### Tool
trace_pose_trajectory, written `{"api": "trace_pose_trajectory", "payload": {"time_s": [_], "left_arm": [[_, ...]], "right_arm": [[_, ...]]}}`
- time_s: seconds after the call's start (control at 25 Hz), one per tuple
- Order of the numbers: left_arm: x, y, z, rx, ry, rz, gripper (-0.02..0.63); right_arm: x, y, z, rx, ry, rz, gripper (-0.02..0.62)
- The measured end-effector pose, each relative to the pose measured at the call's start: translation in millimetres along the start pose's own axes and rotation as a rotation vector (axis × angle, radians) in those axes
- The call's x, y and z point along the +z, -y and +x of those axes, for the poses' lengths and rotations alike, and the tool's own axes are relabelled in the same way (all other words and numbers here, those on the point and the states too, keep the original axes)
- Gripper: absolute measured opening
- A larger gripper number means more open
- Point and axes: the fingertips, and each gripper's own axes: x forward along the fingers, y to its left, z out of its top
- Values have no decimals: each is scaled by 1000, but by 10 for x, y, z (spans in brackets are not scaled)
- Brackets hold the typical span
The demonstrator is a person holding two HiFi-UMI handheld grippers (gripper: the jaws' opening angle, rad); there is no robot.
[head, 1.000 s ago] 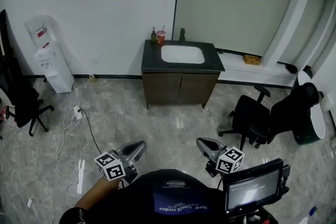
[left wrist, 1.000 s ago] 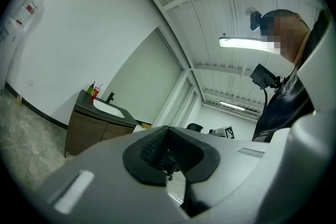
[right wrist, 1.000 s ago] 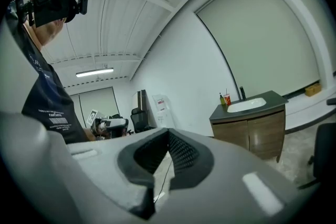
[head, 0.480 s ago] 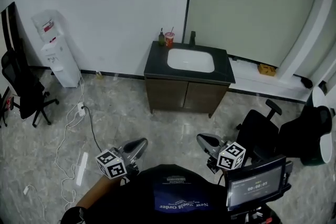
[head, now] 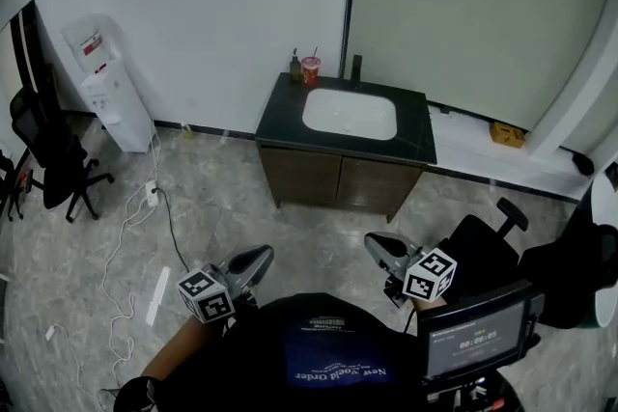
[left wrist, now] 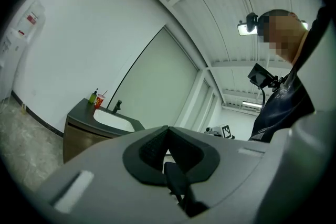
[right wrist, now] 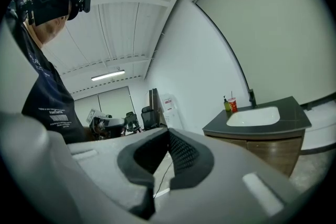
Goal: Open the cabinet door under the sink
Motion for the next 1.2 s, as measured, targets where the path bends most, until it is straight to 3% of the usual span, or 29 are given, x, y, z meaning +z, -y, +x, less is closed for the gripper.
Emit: {"api": "trace_pose_trajectory", "payload": {"time_s": [0.36,0.88,1.2], "left_arm": [[15,-428,459,-28,-36,-32,0],[710,-2037,1145,-202,-107,-17,0],[716,-2781,1494,-208,-184,-58,0]], "right_arm": [[-2,511,188,-50,-6,47,2],[562,1168,1418,-220,30,44,2],[654,1588,1926,-266,9,82,2]]}}
